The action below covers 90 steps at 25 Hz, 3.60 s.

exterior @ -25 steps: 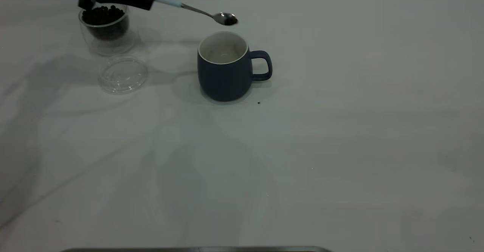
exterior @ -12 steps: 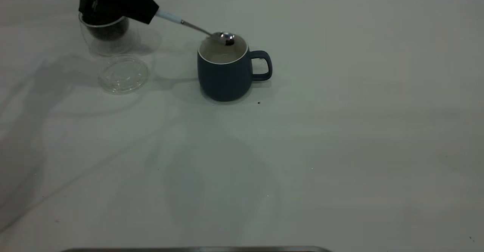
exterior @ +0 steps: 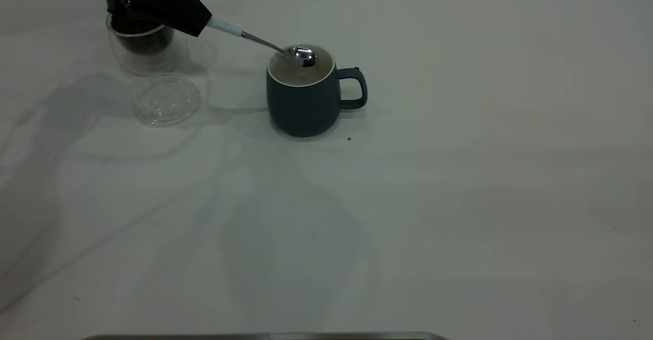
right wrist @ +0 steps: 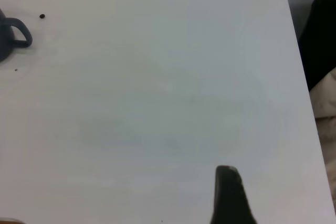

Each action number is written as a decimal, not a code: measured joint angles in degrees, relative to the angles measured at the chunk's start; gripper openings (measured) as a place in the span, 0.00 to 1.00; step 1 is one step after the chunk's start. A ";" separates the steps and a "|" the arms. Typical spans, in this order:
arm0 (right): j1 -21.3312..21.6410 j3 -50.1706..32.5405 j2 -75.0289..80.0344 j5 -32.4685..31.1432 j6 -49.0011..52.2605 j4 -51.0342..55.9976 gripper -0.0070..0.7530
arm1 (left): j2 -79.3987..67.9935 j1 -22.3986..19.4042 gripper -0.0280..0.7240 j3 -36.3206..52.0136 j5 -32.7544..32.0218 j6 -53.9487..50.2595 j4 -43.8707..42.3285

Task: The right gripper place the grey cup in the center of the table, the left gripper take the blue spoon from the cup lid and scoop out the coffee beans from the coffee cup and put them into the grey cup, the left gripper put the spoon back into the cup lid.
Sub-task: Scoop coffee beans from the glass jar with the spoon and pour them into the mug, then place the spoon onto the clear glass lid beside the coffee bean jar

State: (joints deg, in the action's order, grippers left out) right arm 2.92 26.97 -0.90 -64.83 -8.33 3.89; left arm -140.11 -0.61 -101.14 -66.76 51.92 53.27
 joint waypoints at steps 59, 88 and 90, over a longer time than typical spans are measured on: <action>0.00 0.00 0.00 0.00 0.00 0.00 0.61 | 13.15 -27.00 0.22 35.47 15.18 10.10 9.41; 0.00 0.00 0.00 0.00 0.00 0.00 0.61 | -3.98 -26.28 0.22 35.42 13.64 23.16 34.37; 0.00 0.00 0.00 0.00 0.00 0.00 0.61 | -3.98 -26.28 0.22 35.42 13.43 23.16 34.37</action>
State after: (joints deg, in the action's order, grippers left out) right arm 2.92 26.97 -0.90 -64.83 -8.33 3.89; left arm -144.08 -26.88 -65.73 -53.33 75.08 87.64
